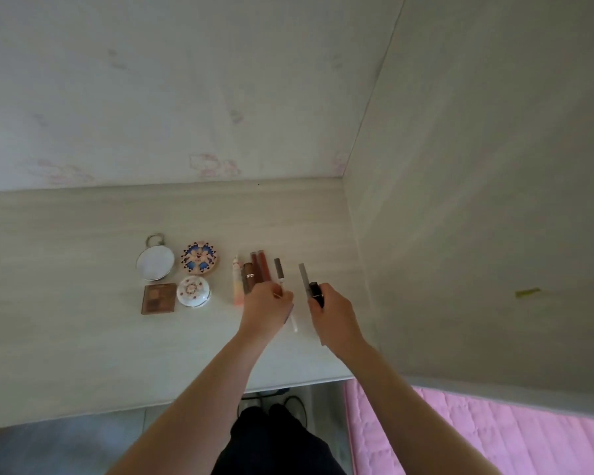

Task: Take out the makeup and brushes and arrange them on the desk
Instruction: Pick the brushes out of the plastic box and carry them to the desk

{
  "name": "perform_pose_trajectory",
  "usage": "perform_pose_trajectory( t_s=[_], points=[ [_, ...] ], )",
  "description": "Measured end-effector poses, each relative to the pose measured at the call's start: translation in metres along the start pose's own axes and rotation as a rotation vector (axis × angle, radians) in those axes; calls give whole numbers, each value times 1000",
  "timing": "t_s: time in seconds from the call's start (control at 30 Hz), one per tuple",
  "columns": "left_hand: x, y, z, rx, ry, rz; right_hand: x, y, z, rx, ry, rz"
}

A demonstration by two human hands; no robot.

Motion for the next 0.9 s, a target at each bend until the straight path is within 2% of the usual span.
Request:
perform_pose_trajectory(
  t_s=[0.23,0.57,0.9],
  points=[
    [13,-41,-16,124,-212,72,-4,-38,-10,-3,3,-122],
    [22,-60,-15,149,-513,37,12,-61,-35,18,174,-161],
    [29,-57,4,103,-437,48,21,-62,-55,113,65,-143]
  ],
)
Point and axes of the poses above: each hand's wrist, its own y-axis away from the middle knuckle, its own z-axis out of the back of the hand, x = y × z, the point moved 10 cm from there along -y, towards the middle knuckle, and after that the axes turned 15 degrees about -z, right-handed, at the moved point
